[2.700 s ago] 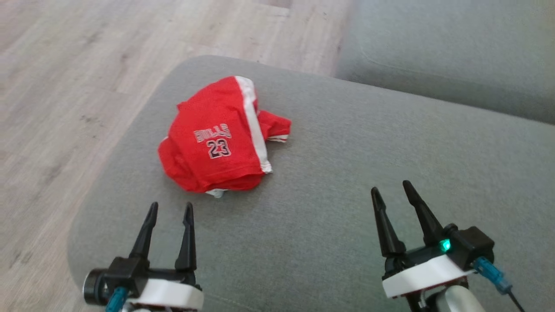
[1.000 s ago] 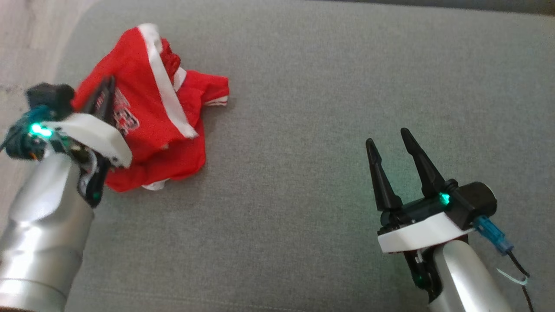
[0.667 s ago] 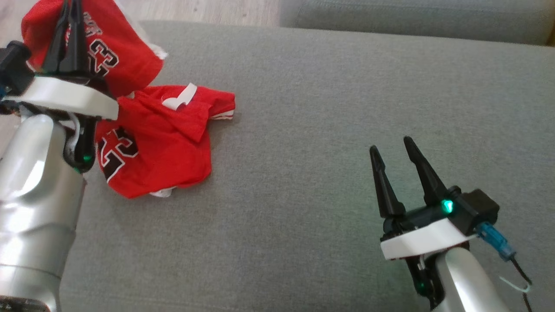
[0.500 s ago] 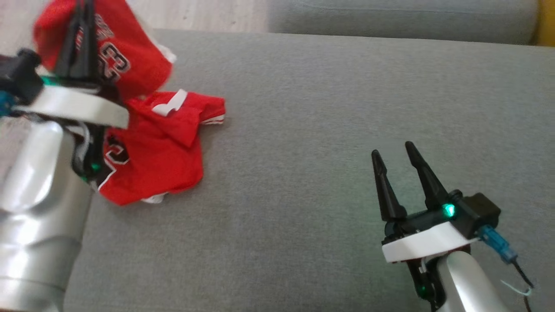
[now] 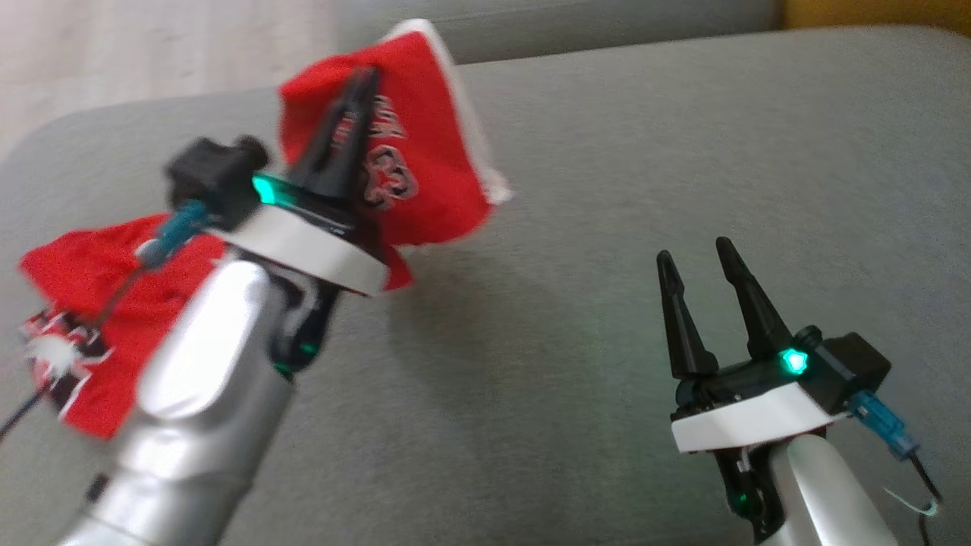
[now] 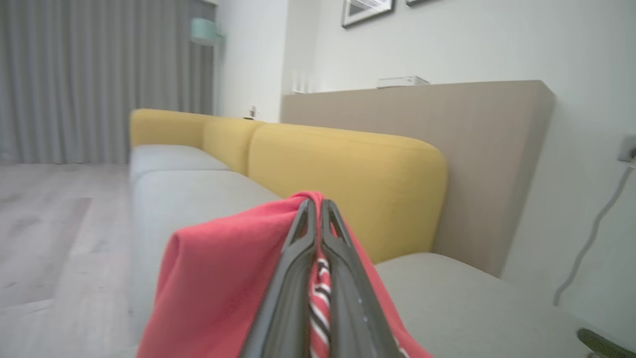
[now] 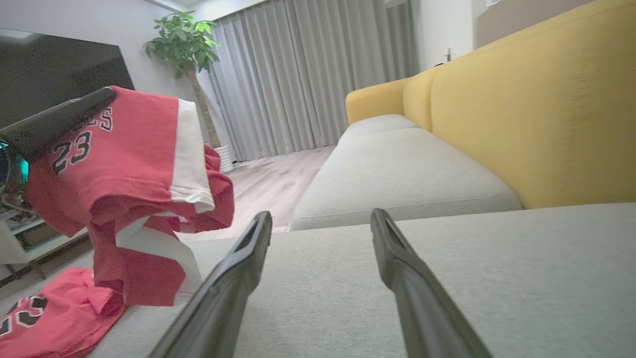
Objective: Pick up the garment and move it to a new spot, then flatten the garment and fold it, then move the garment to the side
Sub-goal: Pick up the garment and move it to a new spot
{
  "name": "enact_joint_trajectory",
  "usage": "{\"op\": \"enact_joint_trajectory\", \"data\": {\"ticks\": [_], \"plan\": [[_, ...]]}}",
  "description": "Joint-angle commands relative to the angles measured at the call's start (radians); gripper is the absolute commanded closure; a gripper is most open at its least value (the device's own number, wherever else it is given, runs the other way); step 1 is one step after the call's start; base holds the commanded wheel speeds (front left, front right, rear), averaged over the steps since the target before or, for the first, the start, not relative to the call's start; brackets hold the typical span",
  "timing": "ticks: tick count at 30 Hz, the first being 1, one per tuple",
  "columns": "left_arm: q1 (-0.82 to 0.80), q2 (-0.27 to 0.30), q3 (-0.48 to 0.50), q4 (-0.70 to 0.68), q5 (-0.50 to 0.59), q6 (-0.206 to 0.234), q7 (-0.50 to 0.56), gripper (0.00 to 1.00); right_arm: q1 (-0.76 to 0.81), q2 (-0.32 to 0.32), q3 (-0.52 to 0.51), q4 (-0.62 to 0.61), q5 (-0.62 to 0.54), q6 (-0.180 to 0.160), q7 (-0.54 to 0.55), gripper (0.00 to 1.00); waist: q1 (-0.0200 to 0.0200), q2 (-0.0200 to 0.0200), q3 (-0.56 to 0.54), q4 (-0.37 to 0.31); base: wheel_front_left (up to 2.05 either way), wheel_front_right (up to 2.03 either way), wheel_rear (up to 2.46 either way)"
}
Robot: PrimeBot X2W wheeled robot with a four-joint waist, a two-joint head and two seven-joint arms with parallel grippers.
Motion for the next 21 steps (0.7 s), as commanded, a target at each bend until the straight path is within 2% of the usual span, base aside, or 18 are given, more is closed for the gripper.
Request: {"op": "enact_joint_trajectory", "data": {"ticks": [1, 8, 11, 12, 16, 21], "plan": [[-0.046, 0.010, 0.021, -0.037, 0.010, 0.005, 0.005, 1.00, -0.039, -0.002, 0.026, -0.041, 0.010, -0.001, -0.011, 0.00, 0.0000, 0.0000, 0.018, -0.077, 0.00, 0.00, 0.00], [-0.097, -0.110, -0.067, 0.009, 0.026, 0.007, 0.009, 1.00, -0.055, -0.002, 0.030, -0.069, 0.034, -0.001, -0.011, 0.00, 0.0000, 0.0000, 0.071, -0.231, 0.00, 0.00, 0.00], [-0.102, -0.138, -0.118, 0.069, 0.030, 0.005, 0.032, 1.00, -0.060, -0.002, 0.028, -0.081, 0.047, -0.001, -0.011, 0.00, 0.0000, 0.0000, 0.101, -0.282, 0.00, 0.00, 0.00], [-0.091, -0.146, -0.173, 0.122, 0.037, 0.004, 0.067, 0.00, -0.061, -0.002, 0.020, -0.089, 0.059, -0.001, -0.011, 0.00, 0.0000, 0.0000, 0.118, -0.304, 0.00, 0.00, 0.00], [-0.058, -0.153, -0.221, 0.194, 0.011, 0.001, 0.057, 0.00, -0.058, -0.002, 0.009, -0.100, 0.072, -0.001, -0.011, 0.00, 0.0000, 0.0000, 0.135, -0.318, 0.00, 0.00, 0.00], [-0.047, -0.126, -0.195, 0.245, 0.013, 0.016, -0.046, 0.00, -0.048, -0.002, -0.014, -0.097, 0.067, -0.001, -0.011, 0.00, 0.0000, 0.0000, 0.113, -0.270, 0.00, 0.00, 0.00]]}}
